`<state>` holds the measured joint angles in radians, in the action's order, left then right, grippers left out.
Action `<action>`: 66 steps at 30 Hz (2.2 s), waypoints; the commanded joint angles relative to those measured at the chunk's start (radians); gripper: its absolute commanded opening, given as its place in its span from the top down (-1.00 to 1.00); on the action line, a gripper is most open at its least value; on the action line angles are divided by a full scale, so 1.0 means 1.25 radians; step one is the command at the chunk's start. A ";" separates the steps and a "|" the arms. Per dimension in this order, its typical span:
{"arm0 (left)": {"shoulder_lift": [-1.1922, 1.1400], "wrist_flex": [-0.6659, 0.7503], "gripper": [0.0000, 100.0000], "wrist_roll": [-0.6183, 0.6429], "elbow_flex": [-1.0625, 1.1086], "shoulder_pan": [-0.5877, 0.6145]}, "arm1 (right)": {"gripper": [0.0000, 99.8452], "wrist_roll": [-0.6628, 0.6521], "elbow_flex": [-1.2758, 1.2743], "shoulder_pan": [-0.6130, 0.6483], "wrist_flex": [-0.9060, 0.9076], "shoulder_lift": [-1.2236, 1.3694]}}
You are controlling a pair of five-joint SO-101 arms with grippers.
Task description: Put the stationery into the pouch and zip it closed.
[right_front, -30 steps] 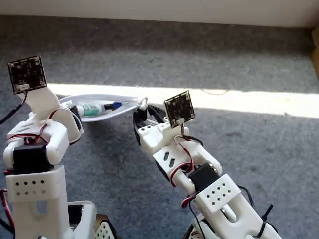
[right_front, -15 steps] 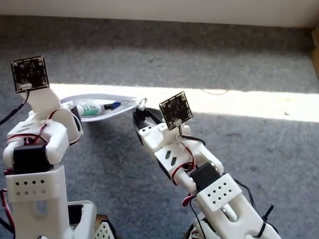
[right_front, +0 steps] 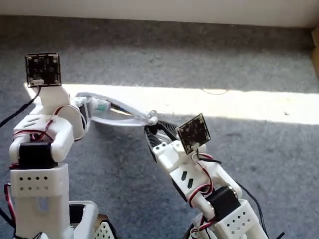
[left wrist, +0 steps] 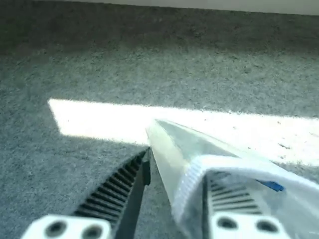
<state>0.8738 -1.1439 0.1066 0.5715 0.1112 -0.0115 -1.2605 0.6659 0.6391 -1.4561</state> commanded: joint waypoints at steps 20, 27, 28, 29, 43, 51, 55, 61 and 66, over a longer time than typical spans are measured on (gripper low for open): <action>-0.002 0.153 0.53 -0.135 -0.024 -0.427 | 0.99 -0.010 -0.110 0.009 0.260 -0.305; -0.001 0.152 0.53 -0.137 -0.021 -0.428 | 0.99 -0.010 -0.111 -0.021 0.261 -0.305; -0.001 0.152 0.53 -0.147 -0.020 -0.428 | 0.99 -0.010 -0.111 -0.021 0.261 -0.305; 0.003 0.152 0.53 -0.156 -0.020 -0.428 | 0.99 -0.010 -0.114 -0.023 0.261 -0.305; 0.012 -0.096 0.53 -0.331 -0.123 -0.427 | 0.99 -0.020 -0.110 -0.149 0.261 -0.305; 0.013 -0.112 0.53 -0.430 -0.050 -0.436 | 0.99 -0.075 -0.060 -0.149 0.328 -0.305; 0.014 -0.118 0.53 -0.433 -0.041 -0.463 | 0.99 -0.076 0.007 -0.149 0.353 -0.305; 0.089 -0.077 0.53 -0.433 0.060 -0.525 | 0.99 -0.076 0.024 -0.149 0.353 -0.305; 0.208 0.050 0.53 -0.428 0.193 -0.525 | 0.99 -0.071 0.053 -0.148 0.352 -0.305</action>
<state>1.0196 -1.1960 -0.4258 0.7234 -0.5317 -0.0944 -1.2820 0.4879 1.0794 -1.8259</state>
